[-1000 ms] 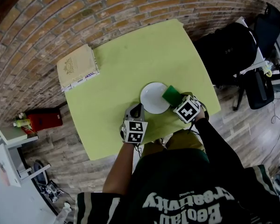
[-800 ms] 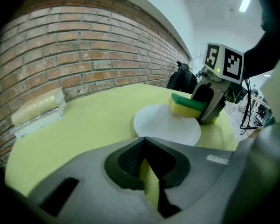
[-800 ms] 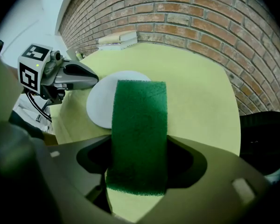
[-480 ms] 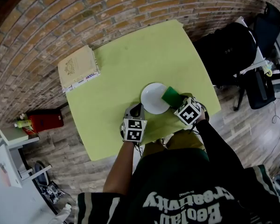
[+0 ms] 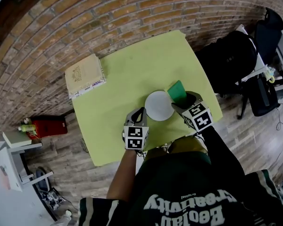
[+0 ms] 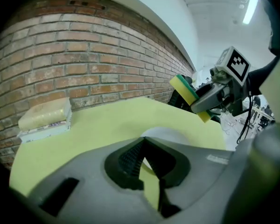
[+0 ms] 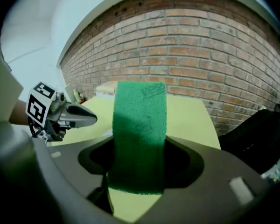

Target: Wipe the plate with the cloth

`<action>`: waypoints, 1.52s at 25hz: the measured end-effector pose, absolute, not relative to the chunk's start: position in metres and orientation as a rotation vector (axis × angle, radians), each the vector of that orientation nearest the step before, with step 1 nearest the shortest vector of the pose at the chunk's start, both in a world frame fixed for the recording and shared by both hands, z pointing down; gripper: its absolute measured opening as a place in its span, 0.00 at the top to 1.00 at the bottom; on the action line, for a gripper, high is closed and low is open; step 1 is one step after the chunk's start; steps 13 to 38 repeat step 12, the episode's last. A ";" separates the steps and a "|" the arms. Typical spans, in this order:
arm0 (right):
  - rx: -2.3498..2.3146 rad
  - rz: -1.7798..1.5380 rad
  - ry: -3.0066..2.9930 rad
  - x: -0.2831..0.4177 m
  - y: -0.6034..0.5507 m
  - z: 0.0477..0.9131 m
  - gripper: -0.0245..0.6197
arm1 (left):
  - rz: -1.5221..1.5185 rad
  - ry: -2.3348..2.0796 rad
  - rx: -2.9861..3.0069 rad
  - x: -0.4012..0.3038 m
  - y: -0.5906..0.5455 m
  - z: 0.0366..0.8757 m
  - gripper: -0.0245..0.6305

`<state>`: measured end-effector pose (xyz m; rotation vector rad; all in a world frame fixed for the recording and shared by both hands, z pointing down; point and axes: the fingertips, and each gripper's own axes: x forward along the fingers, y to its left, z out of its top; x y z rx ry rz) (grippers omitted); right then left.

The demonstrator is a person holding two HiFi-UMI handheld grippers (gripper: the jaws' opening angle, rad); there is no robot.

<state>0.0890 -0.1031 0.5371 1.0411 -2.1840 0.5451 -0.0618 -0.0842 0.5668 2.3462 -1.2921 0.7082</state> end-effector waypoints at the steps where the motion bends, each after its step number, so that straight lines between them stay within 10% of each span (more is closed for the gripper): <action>1: 1.077 0.530 -2.218 0.089 -0.109 0.524 0.48 | 0.688 -1.308 2.365 -0.062 -0.087 0.555 0.95; 12: 1.278 0.288 -2.479 0.083 -0.122 0.409 0.48 | 0.425 -1.531 2.527 -0.066 -0.119 0.410 0.95; 38: 1.278 0.288 -2.479 0.083 -0.122 0.409 0.48 | 0.425 -1.531 2.527 -0.066 -0.119 0.410 0.95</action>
